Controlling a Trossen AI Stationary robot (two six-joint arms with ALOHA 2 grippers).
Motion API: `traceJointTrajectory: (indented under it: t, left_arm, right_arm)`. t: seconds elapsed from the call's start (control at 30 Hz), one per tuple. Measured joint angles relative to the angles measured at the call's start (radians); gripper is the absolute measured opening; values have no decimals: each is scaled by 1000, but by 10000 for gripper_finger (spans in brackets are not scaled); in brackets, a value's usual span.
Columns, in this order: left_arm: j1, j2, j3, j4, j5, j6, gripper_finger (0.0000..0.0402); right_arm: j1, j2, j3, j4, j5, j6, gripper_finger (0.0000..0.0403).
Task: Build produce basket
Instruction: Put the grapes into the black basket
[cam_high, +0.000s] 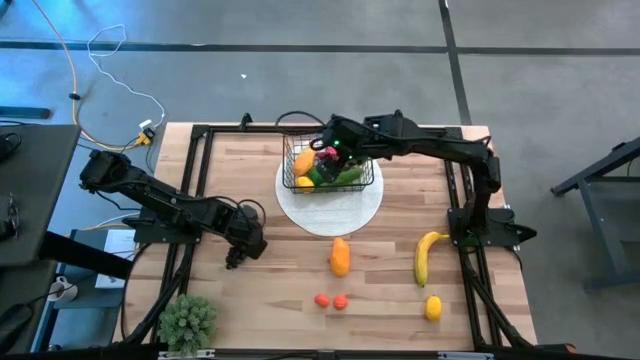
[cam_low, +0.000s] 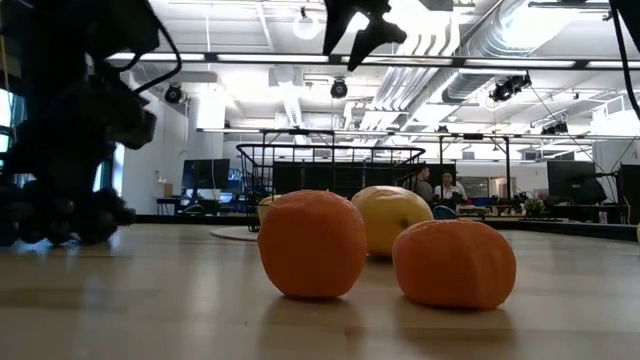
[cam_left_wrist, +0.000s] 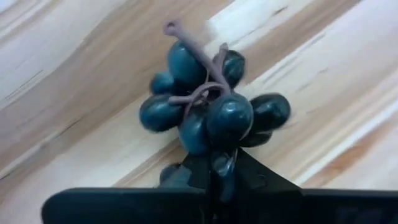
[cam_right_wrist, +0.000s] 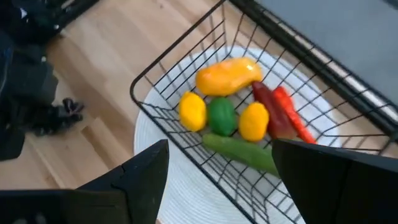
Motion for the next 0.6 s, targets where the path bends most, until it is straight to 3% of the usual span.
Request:
traceJointTrajectory:
  t: [0.3, 0.6]
  left_arm:
    - [30, 0, 86, 78, -27, 95, 5]
    - [120, 0, 260, 84, -64, 283, 5]
  right_arm:
    - [-31, -62, 0, -40, 72, -30, 266]
    - [-88, -89, 0, -88, 94, -70, 266]
